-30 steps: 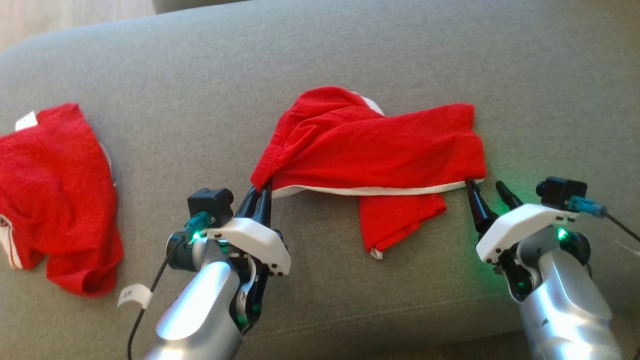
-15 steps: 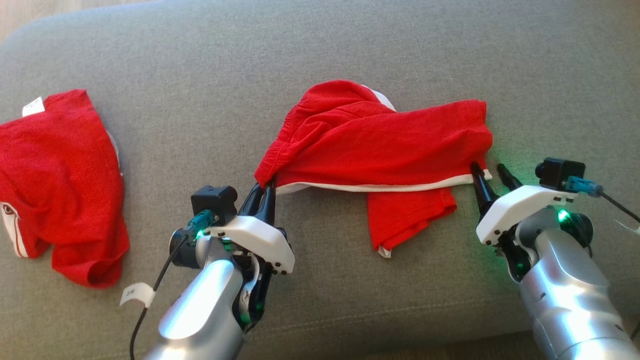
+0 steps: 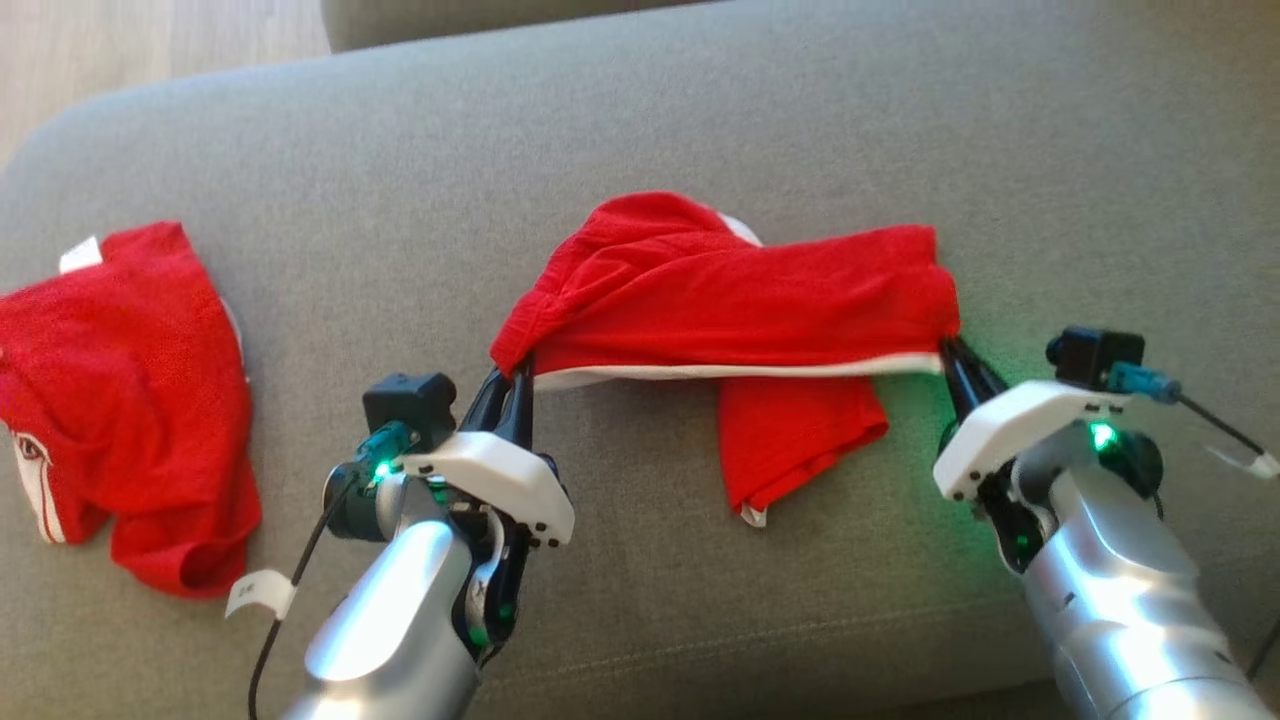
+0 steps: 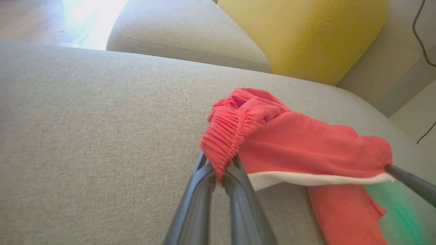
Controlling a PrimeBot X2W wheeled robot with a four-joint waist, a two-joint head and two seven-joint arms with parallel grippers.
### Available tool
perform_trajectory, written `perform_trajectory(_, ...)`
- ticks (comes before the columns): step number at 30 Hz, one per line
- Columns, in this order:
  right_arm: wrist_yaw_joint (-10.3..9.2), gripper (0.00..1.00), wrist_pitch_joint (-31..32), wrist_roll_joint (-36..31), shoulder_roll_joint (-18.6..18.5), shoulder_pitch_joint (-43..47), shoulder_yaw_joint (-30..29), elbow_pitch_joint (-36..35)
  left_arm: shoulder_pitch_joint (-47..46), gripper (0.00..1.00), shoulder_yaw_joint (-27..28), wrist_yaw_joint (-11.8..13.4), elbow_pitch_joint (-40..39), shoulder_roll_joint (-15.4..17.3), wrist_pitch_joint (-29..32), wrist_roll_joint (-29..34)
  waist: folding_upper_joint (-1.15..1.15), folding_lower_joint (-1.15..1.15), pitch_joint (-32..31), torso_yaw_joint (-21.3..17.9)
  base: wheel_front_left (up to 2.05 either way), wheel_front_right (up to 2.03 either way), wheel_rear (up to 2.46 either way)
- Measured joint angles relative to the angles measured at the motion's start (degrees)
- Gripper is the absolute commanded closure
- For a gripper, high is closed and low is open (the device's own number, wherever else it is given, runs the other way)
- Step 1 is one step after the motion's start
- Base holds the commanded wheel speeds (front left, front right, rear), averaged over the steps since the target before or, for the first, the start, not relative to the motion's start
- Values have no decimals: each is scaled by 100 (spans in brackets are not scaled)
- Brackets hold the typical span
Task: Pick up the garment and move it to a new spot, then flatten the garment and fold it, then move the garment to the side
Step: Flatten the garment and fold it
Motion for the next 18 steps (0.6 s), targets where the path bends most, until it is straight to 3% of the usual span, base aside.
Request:
perform_trajectory(9,0,100,-96,-66,1,300,-75,-1686,42,100,183,-391,-47,14,202,-282,0,0,-612,-69,0,0,0)
perform_trajectory(18,0,100,532,464,1,698,-250,-4121,-485,100,504,-404,-1193,194,942,-727,0,-1,-1169,-98,0,0,0)
